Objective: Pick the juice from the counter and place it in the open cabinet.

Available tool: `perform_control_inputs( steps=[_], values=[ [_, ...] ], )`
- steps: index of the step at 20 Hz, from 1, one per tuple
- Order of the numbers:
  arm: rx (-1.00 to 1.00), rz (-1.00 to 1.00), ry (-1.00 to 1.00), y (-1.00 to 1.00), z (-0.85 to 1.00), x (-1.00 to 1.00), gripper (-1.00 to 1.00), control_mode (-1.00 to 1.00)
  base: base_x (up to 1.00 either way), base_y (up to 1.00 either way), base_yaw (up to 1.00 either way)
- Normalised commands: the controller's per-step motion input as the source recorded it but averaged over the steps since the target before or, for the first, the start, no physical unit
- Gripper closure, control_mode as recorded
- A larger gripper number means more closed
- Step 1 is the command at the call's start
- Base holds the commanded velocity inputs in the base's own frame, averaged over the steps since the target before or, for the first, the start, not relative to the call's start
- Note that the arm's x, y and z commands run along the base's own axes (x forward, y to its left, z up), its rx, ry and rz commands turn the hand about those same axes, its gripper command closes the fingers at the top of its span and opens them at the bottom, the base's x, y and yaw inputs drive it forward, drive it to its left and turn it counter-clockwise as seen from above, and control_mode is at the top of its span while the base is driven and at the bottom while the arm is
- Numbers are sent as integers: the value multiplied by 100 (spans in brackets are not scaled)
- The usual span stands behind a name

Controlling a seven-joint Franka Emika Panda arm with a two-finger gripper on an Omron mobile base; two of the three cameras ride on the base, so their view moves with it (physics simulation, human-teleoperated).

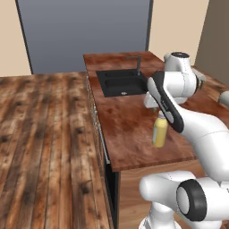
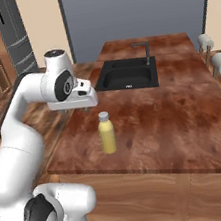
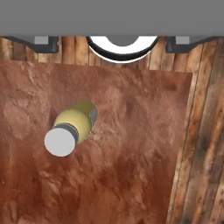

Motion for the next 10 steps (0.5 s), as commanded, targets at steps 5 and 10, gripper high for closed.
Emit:
perform_control_inputs(
  steps=[5, 10],
  values=[
    [1, 10, -11, -40, -1, 0, -100, -100, 0, 0, 0],
    [0, 10, -15, -33, -5, -8, -100, -100, 0, 0, 0]
  ],
)
